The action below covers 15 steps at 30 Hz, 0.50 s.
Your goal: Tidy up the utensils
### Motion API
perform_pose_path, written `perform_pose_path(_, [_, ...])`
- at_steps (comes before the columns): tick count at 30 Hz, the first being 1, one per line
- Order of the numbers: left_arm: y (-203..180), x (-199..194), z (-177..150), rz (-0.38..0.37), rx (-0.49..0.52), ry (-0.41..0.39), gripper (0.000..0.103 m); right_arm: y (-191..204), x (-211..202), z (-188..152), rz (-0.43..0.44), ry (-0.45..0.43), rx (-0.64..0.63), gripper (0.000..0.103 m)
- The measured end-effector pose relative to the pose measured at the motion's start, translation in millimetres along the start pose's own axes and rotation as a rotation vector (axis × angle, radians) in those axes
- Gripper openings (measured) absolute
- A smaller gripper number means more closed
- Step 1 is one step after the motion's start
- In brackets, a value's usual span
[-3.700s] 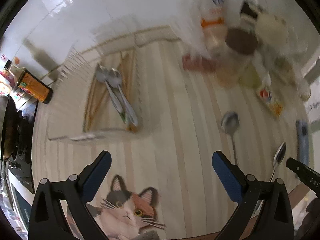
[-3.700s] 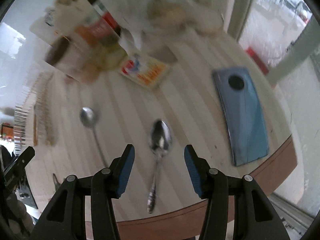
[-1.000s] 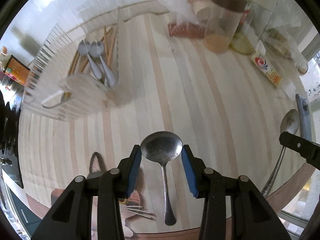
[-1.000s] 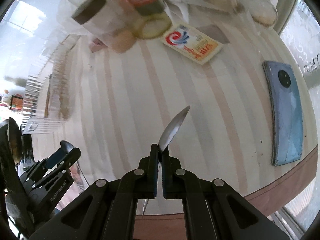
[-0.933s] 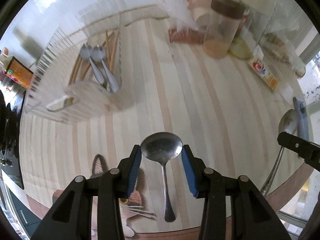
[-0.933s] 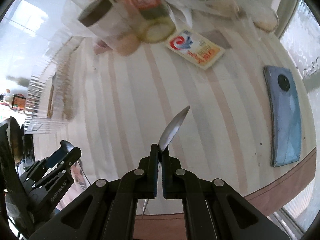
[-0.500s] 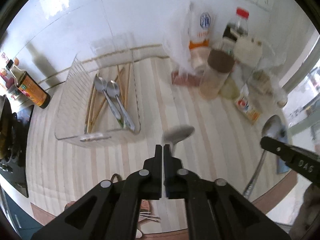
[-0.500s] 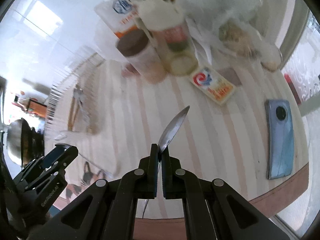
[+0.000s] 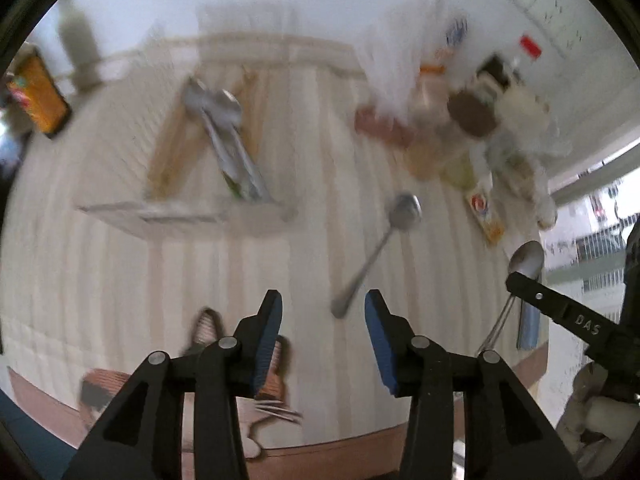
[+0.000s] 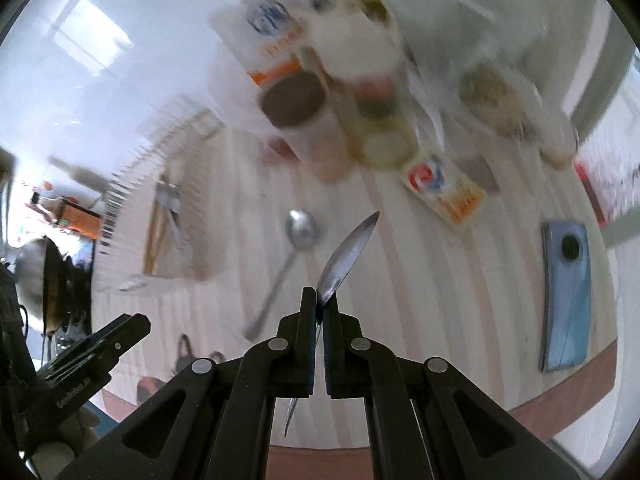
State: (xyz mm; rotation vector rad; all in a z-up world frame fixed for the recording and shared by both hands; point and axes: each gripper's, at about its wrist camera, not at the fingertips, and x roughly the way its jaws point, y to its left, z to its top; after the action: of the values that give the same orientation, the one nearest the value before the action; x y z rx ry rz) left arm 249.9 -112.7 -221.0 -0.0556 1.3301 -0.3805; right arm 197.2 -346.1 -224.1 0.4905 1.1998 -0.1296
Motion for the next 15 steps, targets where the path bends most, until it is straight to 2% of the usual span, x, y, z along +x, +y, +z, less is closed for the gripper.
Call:
perform_pose_path(8, [-92, 78, 26, 0.075, 0.277, 0.089, 0.044, -63, 30, -7, -0.057, 0.065, 0.114, 0.003])
perform_pose_path(14, [-120, 139, 46, 0.17, 0.396, 0.162, 0.044, -101, 34, 3, -0.092, 0.073, 0.17, 0.003])
perform_pose_path(15, [-121, 143, 48, 0.183, 0.41, 0.157, 0.049, -105, 34, 5, -0.094, 0.072, 0.175, 0.003])
